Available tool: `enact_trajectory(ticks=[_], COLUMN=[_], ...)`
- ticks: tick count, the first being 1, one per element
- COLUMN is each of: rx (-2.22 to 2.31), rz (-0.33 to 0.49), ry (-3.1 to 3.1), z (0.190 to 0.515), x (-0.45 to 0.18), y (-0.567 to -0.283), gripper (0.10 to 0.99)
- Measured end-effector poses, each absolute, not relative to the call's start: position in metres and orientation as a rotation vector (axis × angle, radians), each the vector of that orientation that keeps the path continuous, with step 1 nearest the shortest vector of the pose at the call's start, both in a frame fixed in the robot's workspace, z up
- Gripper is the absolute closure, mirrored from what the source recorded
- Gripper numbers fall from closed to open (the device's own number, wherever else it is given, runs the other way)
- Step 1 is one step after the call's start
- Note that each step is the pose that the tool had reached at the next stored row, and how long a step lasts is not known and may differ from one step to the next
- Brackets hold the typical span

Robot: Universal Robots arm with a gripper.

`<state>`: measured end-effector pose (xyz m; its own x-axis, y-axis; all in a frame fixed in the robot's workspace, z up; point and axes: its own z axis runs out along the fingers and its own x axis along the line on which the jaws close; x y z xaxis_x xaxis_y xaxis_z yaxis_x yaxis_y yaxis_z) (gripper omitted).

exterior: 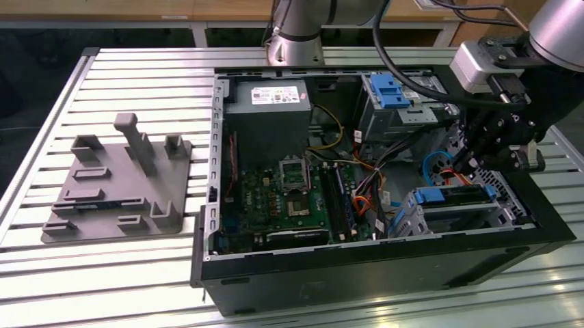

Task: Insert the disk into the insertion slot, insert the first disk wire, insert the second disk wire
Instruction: 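Insert the second disk wire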

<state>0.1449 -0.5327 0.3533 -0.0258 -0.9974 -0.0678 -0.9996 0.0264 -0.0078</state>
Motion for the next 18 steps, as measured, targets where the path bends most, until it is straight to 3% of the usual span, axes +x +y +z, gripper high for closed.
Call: enact_trajectory(ticks=[18], rx=[-2.132], rz=[0.067], ry=[2.235], z=[0.3516], x=[0.1449], y=[-0.5399], gripper=[0.925])
